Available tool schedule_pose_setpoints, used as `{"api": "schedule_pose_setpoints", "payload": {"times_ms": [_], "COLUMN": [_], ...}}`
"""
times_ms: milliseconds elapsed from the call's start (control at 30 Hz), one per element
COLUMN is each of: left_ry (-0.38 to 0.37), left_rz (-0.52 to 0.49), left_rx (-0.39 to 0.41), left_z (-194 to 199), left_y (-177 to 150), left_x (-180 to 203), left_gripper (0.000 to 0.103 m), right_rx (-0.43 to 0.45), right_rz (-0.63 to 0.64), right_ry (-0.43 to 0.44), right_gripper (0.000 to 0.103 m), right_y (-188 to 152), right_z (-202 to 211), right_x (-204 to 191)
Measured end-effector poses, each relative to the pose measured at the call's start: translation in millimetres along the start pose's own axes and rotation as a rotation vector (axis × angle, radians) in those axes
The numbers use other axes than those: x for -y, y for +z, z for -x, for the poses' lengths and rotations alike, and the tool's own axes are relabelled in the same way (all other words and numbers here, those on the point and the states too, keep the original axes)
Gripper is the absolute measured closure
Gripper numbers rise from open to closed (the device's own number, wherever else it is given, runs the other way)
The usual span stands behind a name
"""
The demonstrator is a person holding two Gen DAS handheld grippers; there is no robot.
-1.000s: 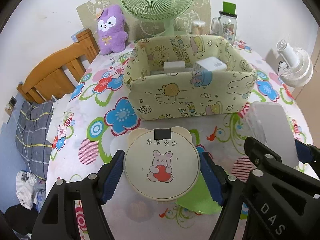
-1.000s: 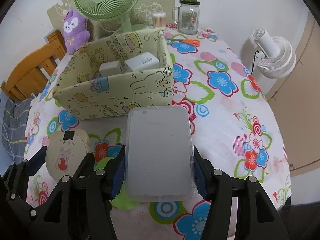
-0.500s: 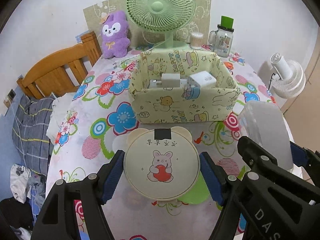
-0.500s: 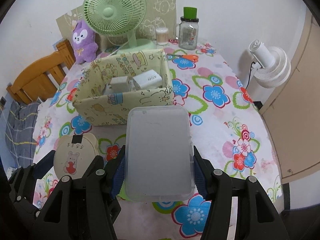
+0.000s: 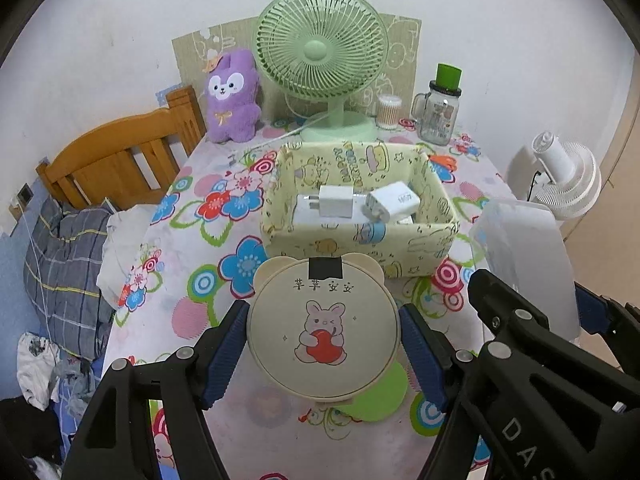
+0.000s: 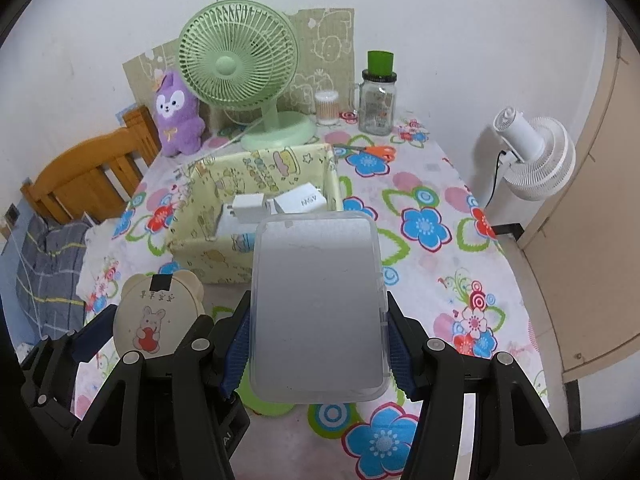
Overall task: Organize rigid objects
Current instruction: 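Lift and carry the compact and clear container toward the fabric box with both tools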
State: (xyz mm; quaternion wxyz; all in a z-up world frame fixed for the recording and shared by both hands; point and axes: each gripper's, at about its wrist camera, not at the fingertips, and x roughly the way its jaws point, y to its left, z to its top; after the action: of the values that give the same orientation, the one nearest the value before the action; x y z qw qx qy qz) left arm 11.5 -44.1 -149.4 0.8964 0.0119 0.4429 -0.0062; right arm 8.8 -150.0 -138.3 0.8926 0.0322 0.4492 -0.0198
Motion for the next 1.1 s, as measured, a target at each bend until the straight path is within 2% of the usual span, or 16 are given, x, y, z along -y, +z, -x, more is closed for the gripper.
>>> {"api": "schedule_pose_setpoints", "payload": {"times_ms": [533, 1100], "left_ry": [-0.008, -0.02], "left_rz": [0.016, 0.008], "left_rx": [0.047, 0.07], "left_z": [10.3, -8.4], "left_y": [27.7, 76.4], "left_x": [-2.4, -4.4], "left_gripper": [0.026, 0.026], "right_rx": [0.046, 0.071], "right_rz": [-0.002, -0.012], "right_ry": [0.026, 0.043], "right_gripper": [0.041, 0.041], "right_y": [30.4, 79.4], "right_z": [6.8, -13.5], "right_x": [-2.9, -8.3]}}
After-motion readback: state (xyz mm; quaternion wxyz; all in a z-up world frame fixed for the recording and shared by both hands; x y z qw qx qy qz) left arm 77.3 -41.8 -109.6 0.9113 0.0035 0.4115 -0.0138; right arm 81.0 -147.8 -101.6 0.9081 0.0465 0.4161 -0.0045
